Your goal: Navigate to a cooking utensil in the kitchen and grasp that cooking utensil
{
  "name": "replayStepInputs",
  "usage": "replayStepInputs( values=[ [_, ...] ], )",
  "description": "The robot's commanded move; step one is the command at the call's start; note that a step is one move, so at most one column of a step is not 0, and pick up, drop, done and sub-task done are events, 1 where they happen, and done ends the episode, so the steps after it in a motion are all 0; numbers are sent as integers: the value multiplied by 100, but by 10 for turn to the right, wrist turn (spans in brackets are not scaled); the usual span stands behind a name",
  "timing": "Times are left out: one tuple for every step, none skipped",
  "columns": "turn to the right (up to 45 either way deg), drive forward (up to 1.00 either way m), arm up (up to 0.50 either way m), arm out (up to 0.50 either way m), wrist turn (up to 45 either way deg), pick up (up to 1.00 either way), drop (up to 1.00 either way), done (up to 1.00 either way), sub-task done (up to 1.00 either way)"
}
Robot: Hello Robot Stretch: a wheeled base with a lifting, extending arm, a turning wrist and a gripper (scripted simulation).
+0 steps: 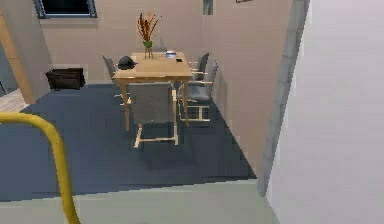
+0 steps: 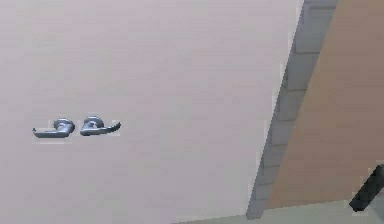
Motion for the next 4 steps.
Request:
replayStepInputs(
  values=[
    [-30,0,0,0,0,0,0,0,0],
    [390,0,0,0,0,0,0,0,0],
    [0,20,0,0,0,0,0,0,0],
    [-420,0,0,0,0,0,0,0,0]
  ],
)
